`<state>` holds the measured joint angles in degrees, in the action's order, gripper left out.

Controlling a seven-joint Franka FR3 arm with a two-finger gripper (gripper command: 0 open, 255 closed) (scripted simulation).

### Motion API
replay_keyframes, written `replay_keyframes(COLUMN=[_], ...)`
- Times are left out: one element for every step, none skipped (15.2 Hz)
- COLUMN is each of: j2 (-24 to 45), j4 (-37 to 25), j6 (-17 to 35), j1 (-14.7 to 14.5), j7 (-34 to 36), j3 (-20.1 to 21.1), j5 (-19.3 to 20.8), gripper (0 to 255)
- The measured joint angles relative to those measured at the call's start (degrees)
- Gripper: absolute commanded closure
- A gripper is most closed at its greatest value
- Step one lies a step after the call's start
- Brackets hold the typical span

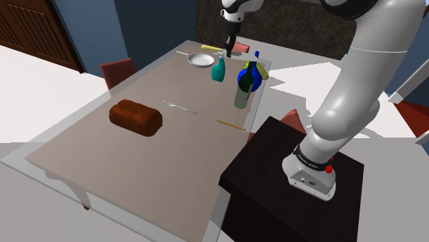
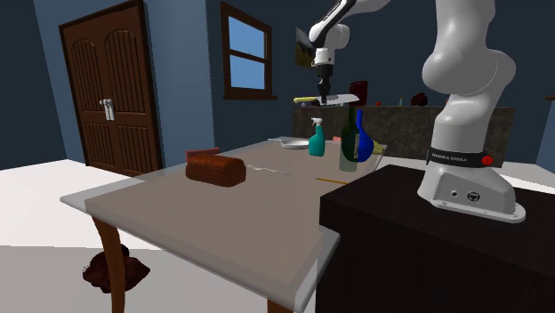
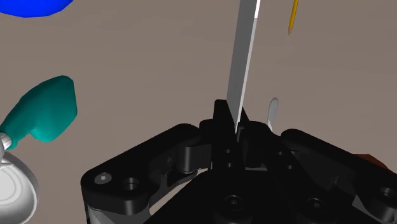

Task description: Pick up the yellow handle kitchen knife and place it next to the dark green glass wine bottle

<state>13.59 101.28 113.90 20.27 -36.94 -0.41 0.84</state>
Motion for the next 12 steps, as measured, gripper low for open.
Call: replay_keyframes(j2=[0.38,0.64,0.71,1.19,1.45,1.86,2.03,2.33,2.51,2.79,3.19,3.46], j4=[0.44,0.85,1.43,1.66,2.05,2.27,2.91,3.23,3.72,4.02,4.28,4.80], j6=[0.81,1.47,2.13,2.85,3.49,4.13,4.93,5.56,6.22,6.81,7.47,8.26], j1=[-0.02,-0.08,-0.07,-0.07,-0.02,-0.06,-0.06,-0.07,-0.06,-0.05,-0.08,-0.07], j7=[0.05,0.16,0.15,0.17,0.08,0.16,0.18,0.19,0.20,0.19,0.24,0.23], j3=[0.01,0.05,0.04,0.04,0.01,0.03,0.04,0.04,0.04,0.03,0.04,0.04], j5=[0.00,0.02,0.01,0.02,0.01,0.03,0.03,0.02,0.03,0.03,0.04,0.05], gripper=[255,255,255,255,255,255,255,255,255,255,255,255])
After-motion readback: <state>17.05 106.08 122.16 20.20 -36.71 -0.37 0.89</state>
